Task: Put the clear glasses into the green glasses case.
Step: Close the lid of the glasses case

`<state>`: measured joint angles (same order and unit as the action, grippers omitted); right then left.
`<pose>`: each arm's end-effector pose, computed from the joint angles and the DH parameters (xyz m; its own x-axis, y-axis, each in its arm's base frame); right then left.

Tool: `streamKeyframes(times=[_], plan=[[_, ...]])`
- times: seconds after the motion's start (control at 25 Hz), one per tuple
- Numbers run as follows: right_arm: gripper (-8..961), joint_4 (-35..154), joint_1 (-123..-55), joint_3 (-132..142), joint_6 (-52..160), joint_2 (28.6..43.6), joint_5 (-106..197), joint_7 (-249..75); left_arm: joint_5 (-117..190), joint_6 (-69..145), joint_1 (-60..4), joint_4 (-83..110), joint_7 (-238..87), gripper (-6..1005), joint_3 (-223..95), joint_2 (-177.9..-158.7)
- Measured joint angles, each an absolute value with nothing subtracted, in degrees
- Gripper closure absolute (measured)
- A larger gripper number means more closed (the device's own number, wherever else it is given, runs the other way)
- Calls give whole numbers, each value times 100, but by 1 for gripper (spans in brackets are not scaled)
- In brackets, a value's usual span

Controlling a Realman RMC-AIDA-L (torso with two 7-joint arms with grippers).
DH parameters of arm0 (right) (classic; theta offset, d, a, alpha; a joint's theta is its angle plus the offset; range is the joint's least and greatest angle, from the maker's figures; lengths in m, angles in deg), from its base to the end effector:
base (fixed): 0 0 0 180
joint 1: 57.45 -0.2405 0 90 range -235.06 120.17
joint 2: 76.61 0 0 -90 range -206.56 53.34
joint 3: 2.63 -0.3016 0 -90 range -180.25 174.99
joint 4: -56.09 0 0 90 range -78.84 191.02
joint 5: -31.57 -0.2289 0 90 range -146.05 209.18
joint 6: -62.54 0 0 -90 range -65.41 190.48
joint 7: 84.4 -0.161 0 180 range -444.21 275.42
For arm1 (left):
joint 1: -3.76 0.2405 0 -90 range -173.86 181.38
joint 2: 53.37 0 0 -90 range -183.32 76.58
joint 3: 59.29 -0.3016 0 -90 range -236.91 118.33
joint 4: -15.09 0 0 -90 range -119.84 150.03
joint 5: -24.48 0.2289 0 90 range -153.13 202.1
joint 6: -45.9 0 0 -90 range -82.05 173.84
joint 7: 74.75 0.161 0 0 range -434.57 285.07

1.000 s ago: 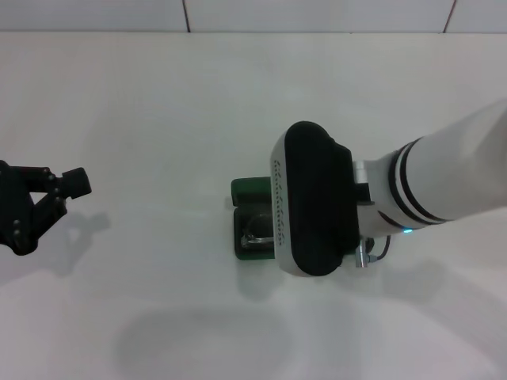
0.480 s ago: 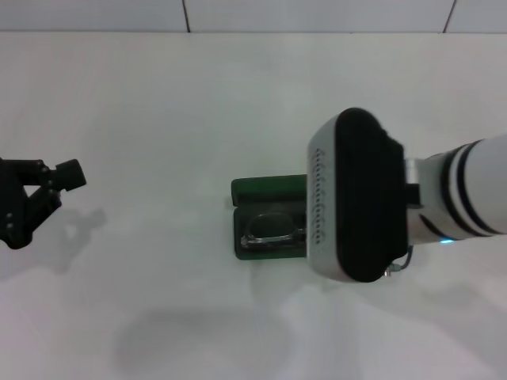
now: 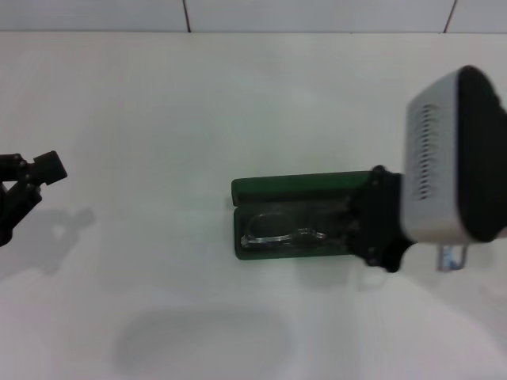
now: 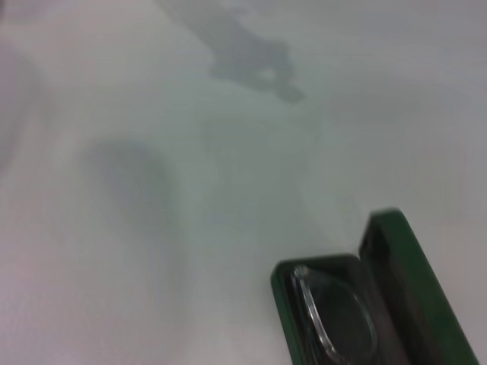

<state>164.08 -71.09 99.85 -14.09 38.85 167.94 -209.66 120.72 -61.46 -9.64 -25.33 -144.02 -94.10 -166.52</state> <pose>0.1562 0.3034 -0.0517 0.9870 0.0186 0.1598 0.0694 -0.9454 -0.3185 -0.3592 0.2759 0.0623 0.6841 0.1261 0.7184 0.4420 -0.8552 -0.2707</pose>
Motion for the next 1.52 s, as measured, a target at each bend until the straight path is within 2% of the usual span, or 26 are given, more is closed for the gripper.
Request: streamKeyframes(times=[0.48,0.72,1.04,1.32,1.52], plan=[[808,14481,-6831,6630,-2487,3869,13769,-18661,12072,-6295,-1280,-2523,-14333,911,-9460,-16717],[808,13324,-6951,5557,-2888,3871,13489,-18088,12113,-6309,-1339,-2478,-14205,909,-9464,-16727],[808,12788,-6899,5079,-2854,3870,13537,-17684,12136,-6305,-1439,-2385,-14178,907,-9470,-16786],[808,11756,-7021,4045,-3217,3867,12882,-16693,12173,-6281,-2020,-2120,-14356,905,-9475,-16856],[808,11283,-7039,3514,-3445,3867,12803,-16248,12493,-6161,-2544,-2085,-14594,903,-9548,-17044]])
